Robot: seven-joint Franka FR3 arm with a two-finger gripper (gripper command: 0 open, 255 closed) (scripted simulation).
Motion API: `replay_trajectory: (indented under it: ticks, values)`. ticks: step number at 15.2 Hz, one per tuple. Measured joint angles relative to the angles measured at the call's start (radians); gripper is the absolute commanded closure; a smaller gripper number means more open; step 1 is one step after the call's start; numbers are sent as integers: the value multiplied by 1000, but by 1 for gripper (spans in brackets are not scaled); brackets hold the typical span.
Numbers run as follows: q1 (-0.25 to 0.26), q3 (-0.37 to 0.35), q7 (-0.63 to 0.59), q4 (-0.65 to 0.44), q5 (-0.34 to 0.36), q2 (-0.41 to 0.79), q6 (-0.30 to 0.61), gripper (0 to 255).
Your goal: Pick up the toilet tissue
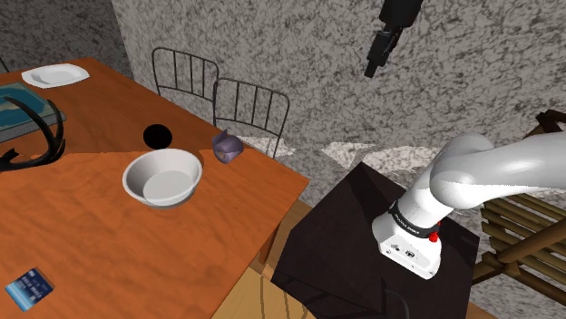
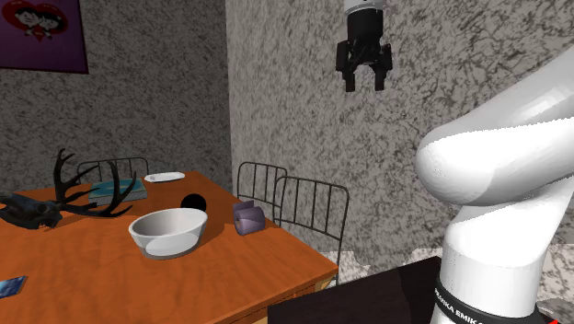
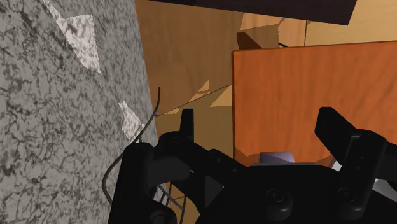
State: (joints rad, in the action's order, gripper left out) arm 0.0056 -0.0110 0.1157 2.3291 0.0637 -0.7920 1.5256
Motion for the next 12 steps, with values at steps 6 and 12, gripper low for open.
replay_trajectory:
  ticks: [6, 12]
  values:
    - [23, 131, 161, 55, -25, 61, 138, 0]
    - [87, 320, 428, 81, -116, 231, 333, 0]
